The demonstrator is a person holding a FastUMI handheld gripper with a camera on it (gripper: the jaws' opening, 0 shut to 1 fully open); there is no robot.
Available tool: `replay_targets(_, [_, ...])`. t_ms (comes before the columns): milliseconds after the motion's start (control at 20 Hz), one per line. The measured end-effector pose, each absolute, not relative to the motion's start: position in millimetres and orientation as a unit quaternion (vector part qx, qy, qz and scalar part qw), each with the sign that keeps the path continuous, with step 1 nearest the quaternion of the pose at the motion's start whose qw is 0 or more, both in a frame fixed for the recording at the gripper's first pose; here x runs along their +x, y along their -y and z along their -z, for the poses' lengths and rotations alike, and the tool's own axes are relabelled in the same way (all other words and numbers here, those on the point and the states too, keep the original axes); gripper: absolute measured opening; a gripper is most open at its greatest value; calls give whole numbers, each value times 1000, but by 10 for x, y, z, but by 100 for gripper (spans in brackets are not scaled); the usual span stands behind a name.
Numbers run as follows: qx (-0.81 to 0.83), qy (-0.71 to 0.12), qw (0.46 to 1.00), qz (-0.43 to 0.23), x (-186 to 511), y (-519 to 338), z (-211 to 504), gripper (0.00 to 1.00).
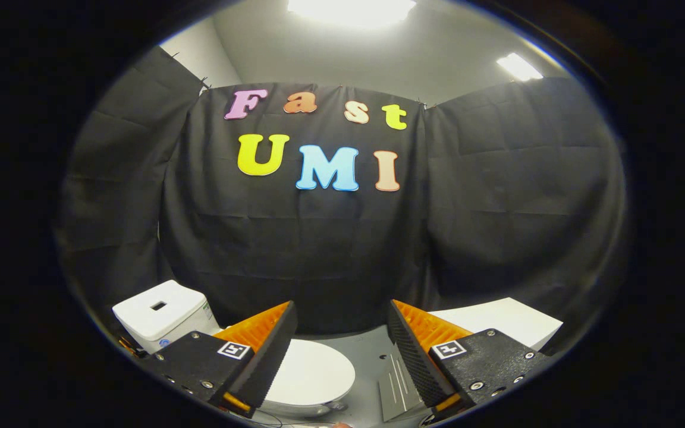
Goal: Open the toilet lid.
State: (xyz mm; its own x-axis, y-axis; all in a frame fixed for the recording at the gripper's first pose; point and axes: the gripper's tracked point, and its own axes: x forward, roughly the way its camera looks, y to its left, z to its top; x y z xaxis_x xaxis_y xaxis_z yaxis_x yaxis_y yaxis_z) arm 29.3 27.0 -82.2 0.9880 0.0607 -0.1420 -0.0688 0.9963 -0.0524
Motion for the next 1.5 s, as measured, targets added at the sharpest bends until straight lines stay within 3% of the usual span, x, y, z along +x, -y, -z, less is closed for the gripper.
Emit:
replay_targets(950, [131,-309,942,19,157,-204,3246,95])
replay_targets(1500, [244,-382,889,61,-181,-247,4010,95])
